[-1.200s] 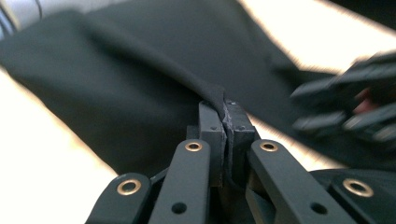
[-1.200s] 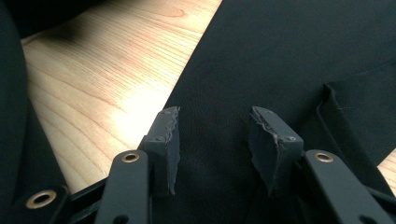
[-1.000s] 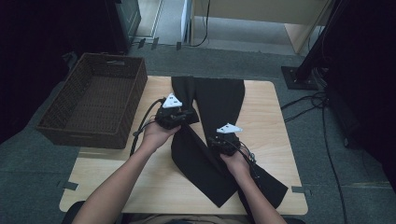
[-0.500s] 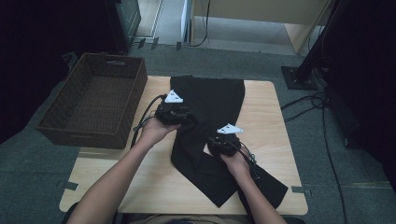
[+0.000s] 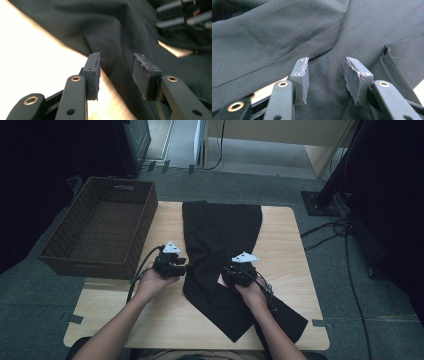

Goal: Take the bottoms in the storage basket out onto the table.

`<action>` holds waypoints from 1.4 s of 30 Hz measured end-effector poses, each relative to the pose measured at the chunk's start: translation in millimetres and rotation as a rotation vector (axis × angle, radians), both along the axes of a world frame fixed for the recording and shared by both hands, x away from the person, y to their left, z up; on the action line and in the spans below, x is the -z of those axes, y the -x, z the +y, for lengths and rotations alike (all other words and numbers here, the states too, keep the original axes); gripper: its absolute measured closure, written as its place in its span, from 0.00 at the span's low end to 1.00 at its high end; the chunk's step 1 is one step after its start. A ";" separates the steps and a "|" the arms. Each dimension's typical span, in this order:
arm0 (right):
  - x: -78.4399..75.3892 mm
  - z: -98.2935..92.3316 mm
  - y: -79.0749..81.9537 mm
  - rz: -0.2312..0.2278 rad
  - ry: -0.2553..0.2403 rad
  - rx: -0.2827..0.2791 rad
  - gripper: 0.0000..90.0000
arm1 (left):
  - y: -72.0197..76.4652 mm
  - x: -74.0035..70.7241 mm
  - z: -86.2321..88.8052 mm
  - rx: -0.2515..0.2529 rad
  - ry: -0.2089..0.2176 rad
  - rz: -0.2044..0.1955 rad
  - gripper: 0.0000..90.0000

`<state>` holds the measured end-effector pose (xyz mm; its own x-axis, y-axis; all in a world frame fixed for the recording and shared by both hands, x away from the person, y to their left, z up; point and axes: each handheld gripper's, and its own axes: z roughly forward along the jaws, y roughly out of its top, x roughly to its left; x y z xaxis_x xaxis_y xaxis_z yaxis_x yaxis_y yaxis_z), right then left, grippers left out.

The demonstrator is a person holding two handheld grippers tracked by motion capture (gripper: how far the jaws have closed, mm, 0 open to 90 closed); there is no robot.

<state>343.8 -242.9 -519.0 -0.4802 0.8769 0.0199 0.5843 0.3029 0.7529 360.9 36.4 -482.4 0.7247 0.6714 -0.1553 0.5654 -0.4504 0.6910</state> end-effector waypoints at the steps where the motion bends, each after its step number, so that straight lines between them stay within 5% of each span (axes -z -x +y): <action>1: -0.1 1.9 -1.3 0.001 0.000 0.005 0.62 | 1.7 2.9 -0.5 -0.003 0.001 0.008 0.62; 7: -0.3 14.7 -13.1 0.000 0.003 0.009 0.62 | 6.8 18.3 -2.4 0.014 -0.012 0.052 0.67; 13: -0.6 27.6 -21.7 0.004 -0.001 0.011 0.62 | 0.0 17.5 3.3 0.007 0.008 0.047 0.98; 16: -0.4 29.7 -22.8 0.002 -0.005 0.012 0.62 | -1.6 -0.6 9.6 -0.002 0.026 0.002 0.99; 24: -0.6 33.7 -24.7 0.003 0.000 0.013 0.63 | -5.6 -76.9 21.4 -0.012 0.093 -0.132 0.99; 28: -0.6 34.9 -24.8 0.005 -0.001 0.014 0.63 | -3.4 -91.8 22.7 -0.015 0.130 -0.154 0.99; 36: -0.1 36.0 -24.5 0.002 -0.007 0.015 0.63 | 21.6 -62.4 -14.1 0.136 0.059 -0.121 0.89; 42: 0.6 35.2 -23.6 -0.008 -0.006 0.010 0.63 | 17.1 -43.6 1.1 0.058 0.012 -0.093 0.73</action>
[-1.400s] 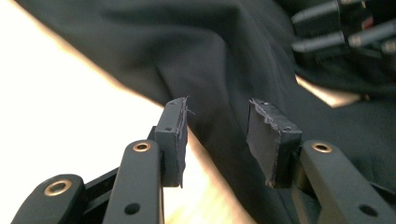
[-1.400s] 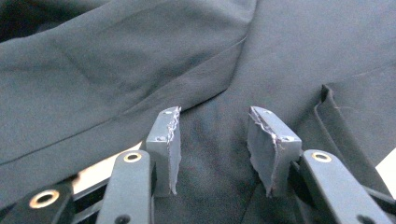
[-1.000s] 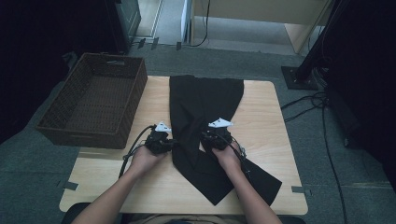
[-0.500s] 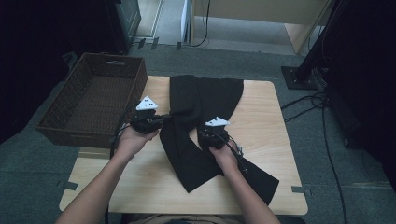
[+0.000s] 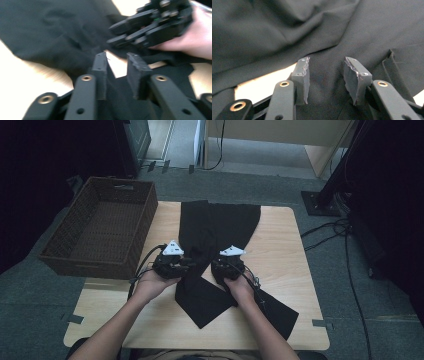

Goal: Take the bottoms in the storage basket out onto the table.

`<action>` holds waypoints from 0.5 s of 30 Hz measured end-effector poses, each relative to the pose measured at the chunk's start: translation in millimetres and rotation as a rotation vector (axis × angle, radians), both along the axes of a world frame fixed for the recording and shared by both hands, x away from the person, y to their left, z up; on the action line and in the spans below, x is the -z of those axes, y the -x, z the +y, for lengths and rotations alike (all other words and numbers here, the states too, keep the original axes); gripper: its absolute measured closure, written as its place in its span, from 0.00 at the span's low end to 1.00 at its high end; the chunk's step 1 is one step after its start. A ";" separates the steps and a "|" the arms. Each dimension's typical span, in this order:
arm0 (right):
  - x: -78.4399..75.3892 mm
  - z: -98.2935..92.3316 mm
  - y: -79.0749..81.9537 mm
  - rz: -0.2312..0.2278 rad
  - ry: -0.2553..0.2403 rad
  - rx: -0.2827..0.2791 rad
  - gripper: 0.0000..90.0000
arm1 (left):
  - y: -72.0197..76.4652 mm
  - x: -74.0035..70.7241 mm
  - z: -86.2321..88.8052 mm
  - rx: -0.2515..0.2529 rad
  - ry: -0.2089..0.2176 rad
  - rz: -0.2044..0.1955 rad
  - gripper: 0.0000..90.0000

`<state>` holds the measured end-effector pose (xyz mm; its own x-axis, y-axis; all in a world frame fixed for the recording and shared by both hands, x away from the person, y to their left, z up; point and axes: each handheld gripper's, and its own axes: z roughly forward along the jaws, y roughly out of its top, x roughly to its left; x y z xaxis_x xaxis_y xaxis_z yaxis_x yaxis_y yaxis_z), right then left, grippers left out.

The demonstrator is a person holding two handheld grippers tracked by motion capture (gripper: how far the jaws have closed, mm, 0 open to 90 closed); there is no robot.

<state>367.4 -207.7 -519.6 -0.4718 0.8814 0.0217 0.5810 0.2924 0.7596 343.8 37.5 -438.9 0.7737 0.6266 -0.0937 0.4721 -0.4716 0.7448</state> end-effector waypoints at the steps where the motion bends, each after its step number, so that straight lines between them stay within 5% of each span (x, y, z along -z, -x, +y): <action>1: 0.1 0.1 0.3 0.000 -0.002 0.002 0.63 | -0.4 0.8 3.5 -0.009 -0.004 0.004 0.70; 5: 0.1 0.0 0.4 0.000 -0.002 0.001 0.63 | 3.8 11.0 19.7 -0.051 0.018 0.044 0.67; 15: 1.1 9.0 -2.5 -0.007 -0.009 0.012 0.63 | 11.1 52.9 18.4 -0.080 -0.044 0.134 0.57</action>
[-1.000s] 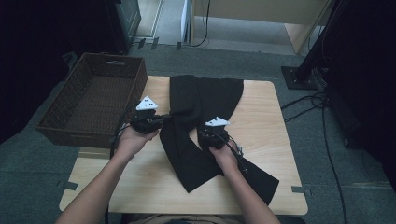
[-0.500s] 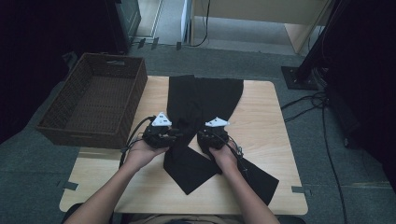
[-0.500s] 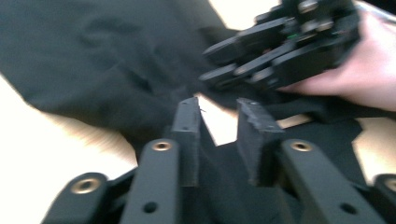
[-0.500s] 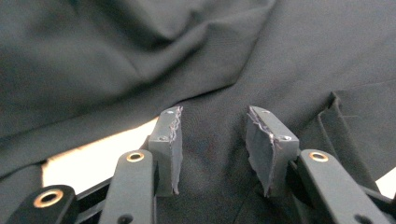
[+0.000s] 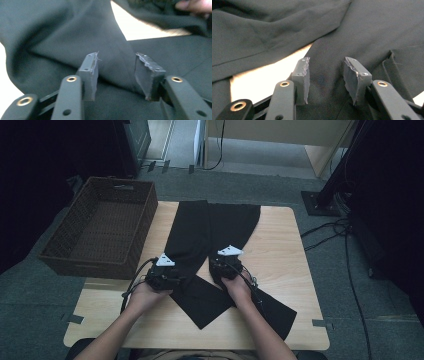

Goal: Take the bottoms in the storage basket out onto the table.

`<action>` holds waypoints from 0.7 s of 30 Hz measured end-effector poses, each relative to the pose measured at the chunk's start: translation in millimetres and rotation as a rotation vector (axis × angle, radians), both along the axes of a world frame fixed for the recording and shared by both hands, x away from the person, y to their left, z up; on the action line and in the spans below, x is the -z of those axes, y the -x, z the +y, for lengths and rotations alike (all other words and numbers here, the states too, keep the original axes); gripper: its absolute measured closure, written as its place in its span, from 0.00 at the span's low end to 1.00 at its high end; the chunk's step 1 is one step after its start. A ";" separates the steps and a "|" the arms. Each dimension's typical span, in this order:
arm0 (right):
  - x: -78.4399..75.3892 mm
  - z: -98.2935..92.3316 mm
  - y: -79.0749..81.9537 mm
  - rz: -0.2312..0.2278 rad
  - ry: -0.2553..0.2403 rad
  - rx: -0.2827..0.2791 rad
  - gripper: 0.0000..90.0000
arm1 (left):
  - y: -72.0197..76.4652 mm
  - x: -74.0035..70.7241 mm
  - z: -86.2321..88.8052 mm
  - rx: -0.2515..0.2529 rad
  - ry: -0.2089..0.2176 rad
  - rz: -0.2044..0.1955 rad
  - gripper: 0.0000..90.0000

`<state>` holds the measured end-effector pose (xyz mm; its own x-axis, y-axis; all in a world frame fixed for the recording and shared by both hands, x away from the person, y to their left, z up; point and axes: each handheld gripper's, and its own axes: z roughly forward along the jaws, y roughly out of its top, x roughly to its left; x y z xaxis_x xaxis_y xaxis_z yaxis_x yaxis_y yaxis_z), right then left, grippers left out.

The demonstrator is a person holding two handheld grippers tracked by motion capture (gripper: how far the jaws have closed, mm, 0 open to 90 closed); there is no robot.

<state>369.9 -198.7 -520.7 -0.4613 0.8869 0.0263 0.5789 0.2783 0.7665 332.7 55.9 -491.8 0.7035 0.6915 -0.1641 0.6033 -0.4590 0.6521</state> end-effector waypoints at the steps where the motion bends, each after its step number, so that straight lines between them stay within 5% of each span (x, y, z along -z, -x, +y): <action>1: 0.0 1.9 -1.4 -0.001 0.003 -0.001 0.63 | -0.8 3.9 -1.0 -0.003 0.000 0.011 0.56; 4: 0.2 6.8 -4.7 -0.005 0.003 -0.003 0.63 | -3.4 10.6 -4.5 -0.008 -0.006 0.016 0.54; 9: 0.1 11.9 -6.7 -0.008 0.006 0.004 0.63 | -7.8 15.5 -10.3 -0.031 0.005 -0.039 0.54; 13: 0.2 13.1 -6.4 -0.006 0.003 0.009 0.63 | -11.4 17.5 -14.8 -0.032 -0.039 -0.107 0.74; 17: 0.1 13.4 -5.3 -0.005 0.004 0.009 0.63 | -18.9 16.7 -19.7 -0.014 -0.076 -0.128 0.94; 21: 0.2 11.0 -1.2 -0.006 0.004 -0.009 0.63 | -32.5 13.7 -22.2 -0.023 -0.068 -0.117 0.99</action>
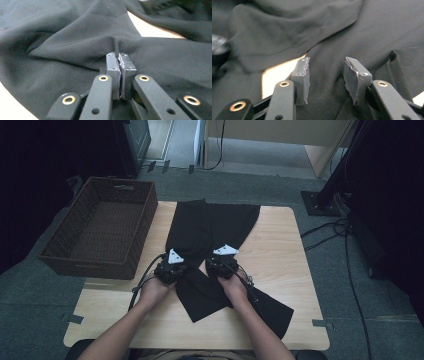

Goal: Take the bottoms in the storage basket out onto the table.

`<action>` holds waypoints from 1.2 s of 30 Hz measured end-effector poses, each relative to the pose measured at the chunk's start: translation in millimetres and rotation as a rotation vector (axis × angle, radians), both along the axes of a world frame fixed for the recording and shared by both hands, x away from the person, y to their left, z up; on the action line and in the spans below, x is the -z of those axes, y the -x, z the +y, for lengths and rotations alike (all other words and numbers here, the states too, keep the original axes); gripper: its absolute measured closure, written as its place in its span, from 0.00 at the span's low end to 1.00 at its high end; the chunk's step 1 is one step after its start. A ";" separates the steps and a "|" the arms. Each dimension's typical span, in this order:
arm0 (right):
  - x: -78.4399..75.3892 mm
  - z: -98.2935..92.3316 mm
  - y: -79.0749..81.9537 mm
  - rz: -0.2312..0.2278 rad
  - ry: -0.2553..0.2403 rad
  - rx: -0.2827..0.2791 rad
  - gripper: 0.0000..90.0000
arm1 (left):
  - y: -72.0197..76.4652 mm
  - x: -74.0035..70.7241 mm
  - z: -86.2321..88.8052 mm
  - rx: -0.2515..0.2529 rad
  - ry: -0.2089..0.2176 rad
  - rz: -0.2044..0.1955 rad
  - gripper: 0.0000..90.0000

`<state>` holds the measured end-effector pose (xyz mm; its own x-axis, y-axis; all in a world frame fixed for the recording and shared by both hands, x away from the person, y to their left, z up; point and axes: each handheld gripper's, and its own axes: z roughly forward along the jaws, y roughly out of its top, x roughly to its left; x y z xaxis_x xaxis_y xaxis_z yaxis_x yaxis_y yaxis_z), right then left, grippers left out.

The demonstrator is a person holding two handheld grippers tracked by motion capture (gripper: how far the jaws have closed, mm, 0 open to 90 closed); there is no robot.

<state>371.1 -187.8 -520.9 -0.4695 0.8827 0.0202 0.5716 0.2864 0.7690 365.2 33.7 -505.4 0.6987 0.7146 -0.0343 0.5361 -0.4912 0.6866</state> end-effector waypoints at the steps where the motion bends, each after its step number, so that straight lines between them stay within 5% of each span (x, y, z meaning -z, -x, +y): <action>1: 0.0 -0.8 0.9 0.000 0.001 -0.008 0.63 | -3.8 -4.5 -0.2 -0.002 0.027 0.000 0.99; 7: 0.2 -4.5 6.7 -0.005 0.003 -0.018 0.62 | -13.4 -40.4 -9.4 0.016 0.093 -0.076 0.99; 10: 0.2 -3.6 9.0 0.001 -0.002 -0.016 0.62 | -22.6 -47.9 -15.8 0.022 0.115 -0.076 0.98; 14: 0.2 -4.1 12.3 0.000 -0.002 -0.022 0.62 | -33.9 -39.5 -19.5 0.034 0.094 0.000 0.81; 19: 0.3 -5.4 13.5 -0.001 -0.003 -0.027 0.62 | -13.9 -35.9 -2.1 0.038 0.067 -0.013 0.67; 28: 0.2 -4.3 16.2 -0.001 0.000 -0.019 0.62 | 20.9 -19.6 32.3 0.001 0.060 0.039 0.63; 33: -0.1 -4.9 15.4 0.009 -0.012 -0.031 0.57 | 22.5 -2.4 31.2 0.000 0.022 0.073 0.63; 36: -0.4 -4.8 16.0 0.005 0.001 -0.038 0.56 | 21.7 0.6 31.8 0.006 0.023 0.057 0.63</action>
<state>355.1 -192.5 -520.5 -0.5029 0.8640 0.0218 0.5643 0.3092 0.7655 343.5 65.5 -506.1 0.6991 0.7092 -0.0906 0.5717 -0.4784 0.6665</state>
